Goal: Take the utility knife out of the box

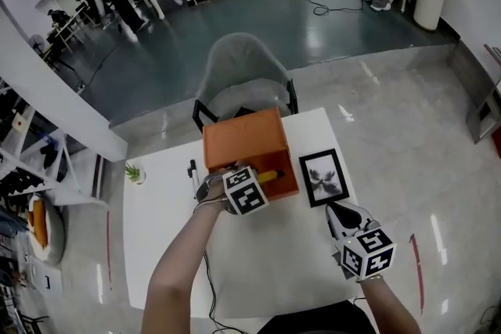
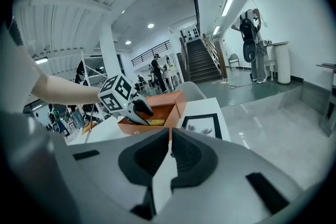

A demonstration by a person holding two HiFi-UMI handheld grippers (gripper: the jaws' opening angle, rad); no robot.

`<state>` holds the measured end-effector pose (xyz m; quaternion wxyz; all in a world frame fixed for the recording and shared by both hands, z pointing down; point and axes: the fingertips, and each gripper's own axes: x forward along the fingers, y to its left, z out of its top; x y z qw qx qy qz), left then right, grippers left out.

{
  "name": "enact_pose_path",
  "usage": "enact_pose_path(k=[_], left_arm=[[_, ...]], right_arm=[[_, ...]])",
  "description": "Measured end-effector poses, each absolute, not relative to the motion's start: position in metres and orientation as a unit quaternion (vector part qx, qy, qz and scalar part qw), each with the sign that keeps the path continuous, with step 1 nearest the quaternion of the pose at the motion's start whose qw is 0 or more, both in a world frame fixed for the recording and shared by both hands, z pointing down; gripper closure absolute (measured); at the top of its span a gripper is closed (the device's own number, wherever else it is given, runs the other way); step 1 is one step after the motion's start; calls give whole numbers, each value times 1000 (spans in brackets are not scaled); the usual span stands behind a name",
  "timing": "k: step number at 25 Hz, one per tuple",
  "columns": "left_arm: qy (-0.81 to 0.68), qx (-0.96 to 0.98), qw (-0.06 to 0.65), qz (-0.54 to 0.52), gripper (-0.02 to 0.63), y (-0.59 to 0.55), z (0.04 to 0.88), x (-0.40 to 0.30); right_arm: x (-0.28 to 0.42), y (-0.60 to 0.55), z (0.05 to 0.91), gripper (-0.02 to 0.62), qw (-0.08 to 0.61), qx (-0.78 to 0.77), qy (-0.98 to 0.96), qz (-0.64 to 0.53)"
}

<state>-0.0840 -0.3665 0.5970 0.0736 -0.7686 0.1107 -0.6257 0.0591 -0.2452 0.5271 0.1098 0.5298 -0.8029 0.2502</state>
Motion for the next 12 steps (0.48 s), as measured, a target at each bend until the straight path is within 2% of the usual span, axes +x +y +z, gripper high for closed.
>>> enact_pose_path(k=[12], left_arm=[[74,-753,48,-653,419,-366,616,-82]], right_arm=[[66,-245,536,595,112,528,-799,264]])
